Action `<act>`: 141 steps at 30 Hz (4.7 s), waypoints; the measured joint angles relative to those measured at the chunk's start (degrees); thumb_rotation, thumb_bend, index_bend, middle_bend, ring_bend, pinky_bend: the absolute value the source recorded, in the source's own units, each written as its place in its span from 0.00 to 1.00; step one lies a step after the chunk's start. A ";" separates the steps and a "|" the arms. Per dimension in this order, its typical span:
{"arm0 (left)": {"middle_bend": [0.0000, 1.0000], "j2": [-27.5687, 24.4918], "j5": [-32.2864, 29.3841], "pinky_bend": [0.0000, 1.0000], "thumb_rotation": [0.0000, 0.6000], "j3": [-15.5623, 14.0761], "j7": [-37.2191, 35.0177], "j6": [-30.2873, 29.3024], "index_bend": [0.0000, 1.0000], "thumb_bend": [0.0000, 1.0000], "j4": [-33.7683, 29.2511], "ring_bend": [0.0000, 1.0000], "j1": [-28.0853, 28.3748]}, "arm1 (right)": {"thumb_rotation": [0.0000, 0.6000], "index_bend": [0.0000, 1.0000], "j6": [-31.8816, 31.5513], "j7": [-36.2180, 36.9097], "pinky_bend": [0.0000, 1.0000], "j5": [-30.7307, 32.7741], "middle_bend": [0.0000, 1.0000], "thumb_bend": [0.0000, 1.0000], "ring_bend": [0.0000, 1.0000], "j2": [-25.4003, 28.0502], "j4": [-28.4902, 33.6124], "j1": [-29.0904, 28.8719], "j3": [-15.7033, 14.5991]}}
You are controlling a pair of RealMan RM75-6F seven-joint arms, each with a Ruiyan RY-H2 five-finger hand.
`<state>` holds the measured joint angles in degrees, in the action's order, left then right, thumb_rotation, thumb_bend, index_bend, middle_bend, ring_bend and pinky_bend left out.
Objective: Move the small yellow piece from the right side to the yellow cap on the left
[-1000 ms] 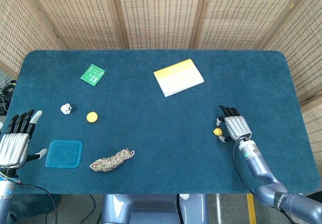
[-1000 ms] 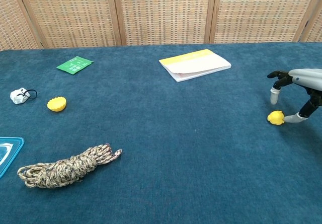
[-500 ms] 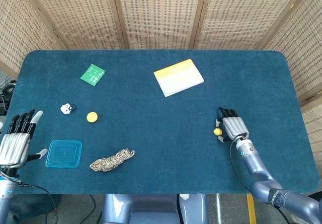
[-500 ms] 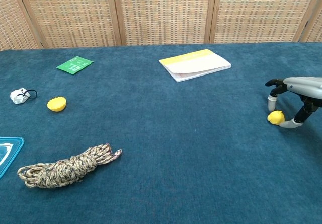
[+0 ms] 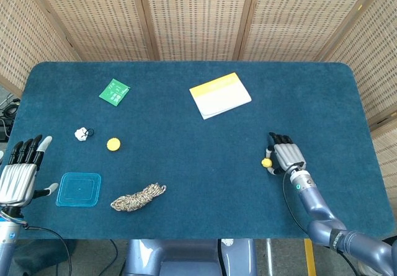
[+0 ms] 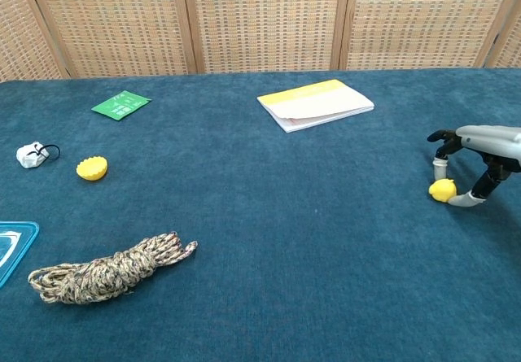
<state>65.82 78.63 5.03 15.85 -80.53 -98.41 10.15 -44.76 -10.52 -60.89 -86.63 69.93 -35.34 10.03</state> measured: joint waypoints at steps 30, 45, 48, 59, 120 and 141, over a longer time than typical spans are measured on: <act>0.00 -2.67 -2.21 0.00 1.00 0.52 -8.25 5.55 0.00 0.00 1.59 0.00 2.21 | 1.00 0.56 -3.82 -37.18 0.00 32.73 0.00 0.31 0.00 -9.18 16.60 -32.59 5.13; 0.00 -2.32 -2.55 0.00 1.00 0.27 -7.35 5.93 0.00 0.00 1.56 0.00 2.66 | 1.00 0.56 -6.49 -38.73 0.00 37.21 0.00 0.31 0.00 -17.40 7.95 -35.42 1.61; 0.00 -2.19 -2.71 0.00 1.00 0.25 -7.06 6.09 0.00 0.00 1.59 0.00 2.80 | 1.00 0.54 -6.55 -38.50 0.00 37.01 0.00 0.28 0.00 -18.18 6.36 -35.29 1.18; 0.00 -1.95 -3.10 0.00 1.00 0.11 -6.70 6.68 0.00 0.00 1.66 0.00 3.30 | 1.00 0.42 -7.03 -38.68 0.00 36.86 0.00 0.01 0.00 -19.02 4.09 -34.52 0.35; 0.00 20.11 -4.91 0.00 1.00 9.39 10.94 36.57 0.19 0.03 9.05 0.00 39.78 | 1.00 0.00 -41.38 13.68 0.00 -18.54 0.00 0.00 0.00 13.42 8.73 17.06 -11.81; 0.00 33.49 -14.94 0.00 1.00 5.84 15.93 42.15 0.39 0.20 24.50 0.00 50.07 | 1.00 0.00 -38.61 15.78 0.00 -19.17 0.00 0.00 0.00 13.53 6.93 19.28 -7.65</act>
<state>99.31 63.69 10.87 31.77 -38.38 -73.91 60.22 -83.38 5.26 -80.06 -73.11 76.86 -16.06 2.39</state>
